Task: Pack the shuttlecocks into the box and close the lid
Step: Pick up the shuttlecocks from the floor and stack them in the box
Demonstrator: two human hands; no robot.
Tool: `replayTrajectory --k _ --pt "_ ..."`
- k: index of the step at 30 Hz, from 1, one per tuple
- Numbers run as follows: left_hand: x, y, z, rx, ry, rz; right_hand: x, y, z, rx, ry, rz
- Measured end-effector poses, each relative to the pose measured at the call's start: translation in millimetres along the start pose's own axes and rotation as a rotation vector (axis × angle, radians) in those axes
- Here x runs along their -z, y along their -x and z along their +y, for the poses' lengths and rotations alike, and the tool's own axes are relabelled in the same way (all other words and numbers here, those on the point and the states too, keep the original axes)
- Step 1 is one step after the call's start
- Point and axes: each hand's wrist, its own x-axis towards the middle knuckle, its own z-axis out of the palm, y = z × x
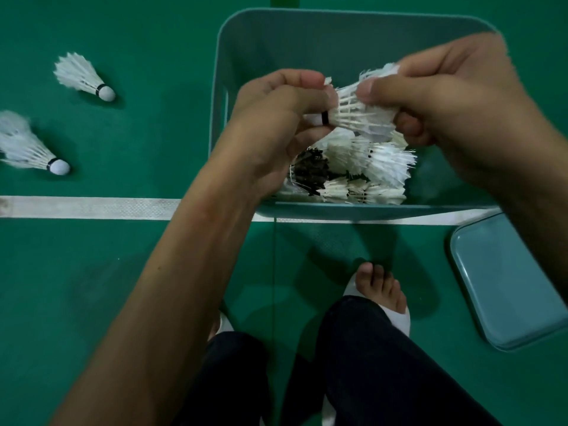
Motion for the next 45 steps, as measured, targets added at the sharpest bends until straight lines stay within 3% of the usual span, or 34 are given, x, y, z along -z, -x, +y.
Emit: replayTrajectory --k 2,4,6,9,15,24,30,37,45 --pt "6 -1 -4 -0.117 -0.301 0.117 4 4 -1 -0.042 0.117 -0.004" --pt "13 -4 -6 -0.29 -0.902 0.238 1 7 3 -0.135 0.249 -0.071" --pt "16 -9 -4 -0.276 -1.422 0.158 -8 6 9 -0.243 0.299 -0.142" --pt "13 -17 0 -0.064 -1.711 -0.069 -28 -1 22 -0.339 0.281 -0.184" --pt "6 -33 -11 -0.096 -1.833 -0.105 -52 -13 37 -0.432 0.216 -0.254" --pt "26 -54 -14 -0.138 -1.703 -0.137 -38 -19 36 -0.544 0.074 -0.293" --pt "23 -51 -9 -0.272 -1.61 -0.114 -38 -20 42 -0.58 0.073 -0.325" --pt "32 -50 -12 -0.019 -1.701 -0.186 -39 -19 48 -0.595 0.11 -0.333" --pt "34 -53 -12 -0.054 -1.708 -0.297 -37 -19 53 -0.601 0.039 -0.344"
